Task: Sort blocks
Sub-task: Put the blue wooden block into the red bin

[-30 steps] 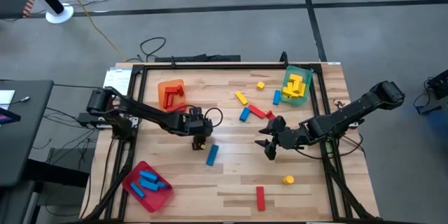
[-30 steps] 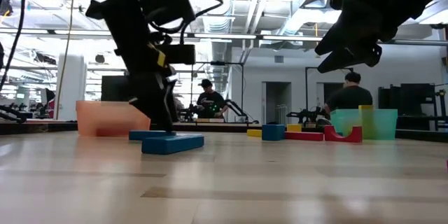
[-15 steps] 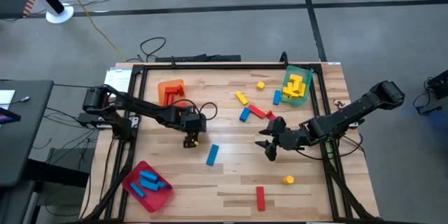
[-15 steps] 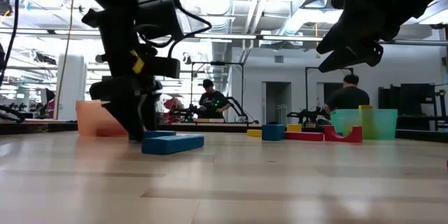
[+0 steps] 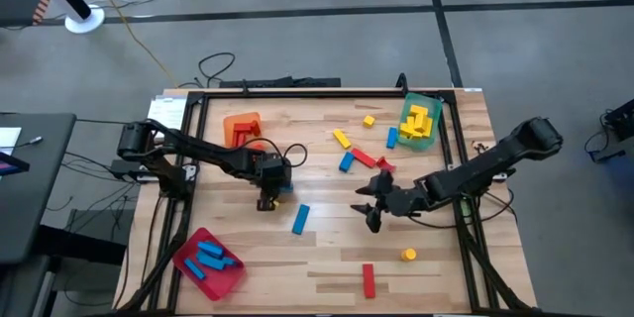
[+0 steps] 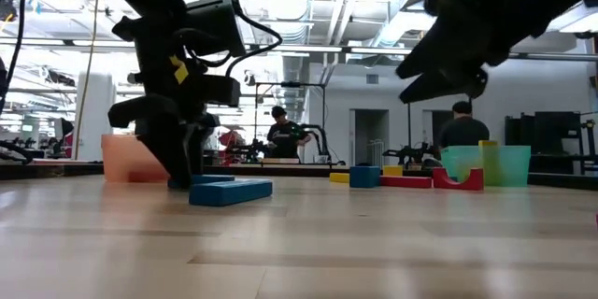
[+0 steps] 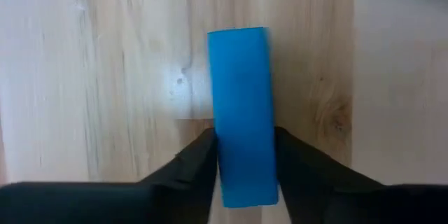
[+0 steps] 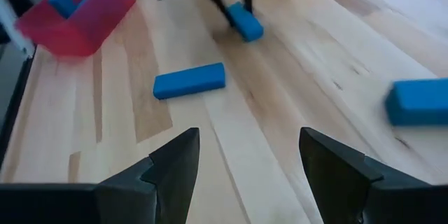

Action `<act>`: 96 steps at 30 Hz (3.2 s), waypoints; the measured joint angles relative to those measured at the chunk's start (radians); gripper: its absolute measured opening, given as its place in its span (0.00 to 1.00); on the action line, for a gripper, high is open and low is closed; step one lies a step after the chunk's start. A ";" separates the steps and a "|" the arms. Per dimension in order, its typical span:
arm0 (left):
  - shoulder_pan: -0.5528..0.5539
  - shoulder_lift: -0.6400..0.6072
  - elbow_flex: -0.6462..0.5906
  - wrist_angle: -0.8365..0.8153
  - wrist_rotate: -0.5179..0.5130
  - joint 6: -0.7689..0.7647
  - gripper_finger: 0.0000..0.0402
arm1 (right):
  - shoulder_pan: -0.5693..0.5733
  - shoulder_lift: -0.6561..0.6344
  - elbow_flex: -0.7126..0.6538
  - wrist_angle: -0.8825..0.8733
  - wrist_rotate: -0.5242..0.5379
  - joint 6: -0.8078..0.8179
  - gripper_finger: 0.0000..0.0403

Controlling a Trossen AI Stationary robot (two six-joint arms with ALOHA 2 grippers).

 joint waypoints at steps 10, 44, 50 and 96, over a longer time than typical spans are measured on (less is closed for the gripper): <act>0.002 -0.029 0.016 0.001 0.072 0.008 0.25 | 0.050 0.218 0.013 0.491 -0.032 -0.616 0.65; -0.130 -0.259 0.037 0.258 0.511 -0.046 0.26 | 0.017 0.562 0.510 0.353 0.045 -1.279 0.51; -0.130 -0.259 0.037 0.272 0.511 -0.046 0.26 | 0.011 0.562 0.510 0.327 0.023 -1.241 0.37; -0.424 -0.507 0.038 0.054 -0.376 -0.126 0.58 | -0.090 0.535 0.581 0.347 -0.060 -0.645 0.18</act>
